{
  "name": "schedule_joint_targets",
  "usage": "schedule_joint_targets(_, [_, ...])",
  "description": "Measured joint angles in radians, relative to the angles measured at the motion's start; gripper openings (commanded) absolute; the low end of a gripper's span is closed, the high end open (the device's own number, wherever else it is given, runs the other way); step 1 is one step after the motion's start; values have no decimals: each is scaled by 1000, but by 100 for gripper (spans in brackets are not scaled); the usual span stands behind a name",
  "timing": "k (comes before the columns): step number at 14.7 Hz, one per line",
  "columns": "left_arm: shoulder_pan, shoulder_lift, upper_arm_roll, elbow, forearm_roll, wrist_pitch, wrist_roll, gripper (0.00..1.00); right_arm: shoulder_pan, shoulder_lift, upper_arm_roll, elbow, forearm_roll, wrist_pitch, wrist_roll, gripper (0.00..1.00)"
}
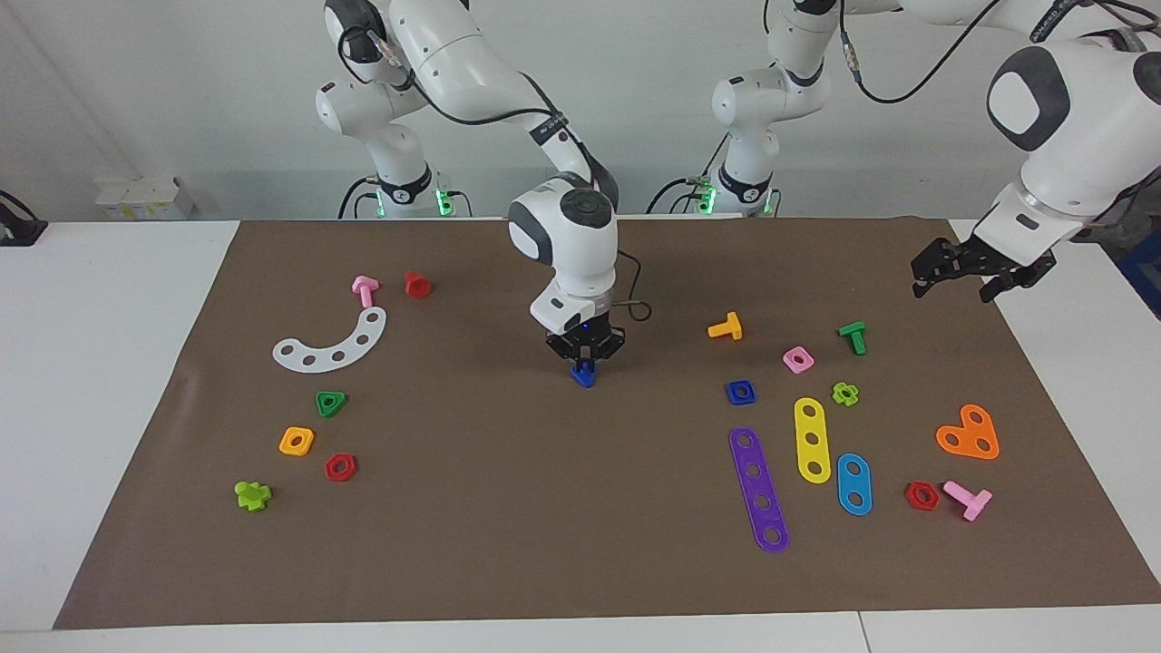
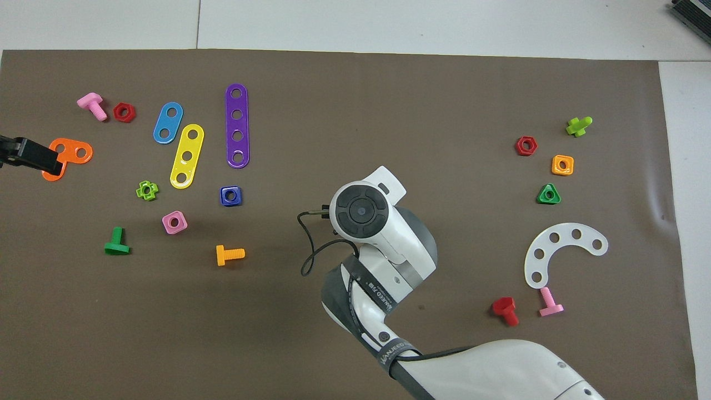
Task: Unscrew and place screws in storage area
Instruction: 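Carry the blue triangle with the right gripper beside the green triangle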
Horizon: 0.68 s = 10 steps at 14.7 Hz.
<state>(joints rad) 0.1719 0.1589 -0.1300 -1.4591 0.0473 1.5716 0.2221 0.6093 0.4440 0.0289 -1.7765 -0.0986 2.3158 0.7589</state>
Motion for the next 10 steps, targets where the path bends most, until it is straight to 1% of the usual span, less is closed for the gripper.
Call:
schedule_joint_targets(3, [-12, -39, -1, -5, 0, -14, -11, 100, 0, 0, -1, 1, -1, 0, 0, 0])
schedule_joint_targets(6, [-12, -44, 0, -18, 0, -10, -11, 100, -14, -16, -13, 10, -1, -13, 0, 0])
schedule_joint_targets(8, [-12, -45, 0, -26, 0, 2, -11, 100, -60, -59, -18, 3, -1, -39, -2, 0])
schedule_joint_targets(10, [-12, -45, 0, -41, 0, 21, -12, 100, -134, -121, -19, -39, -3, -60, -38, 0])
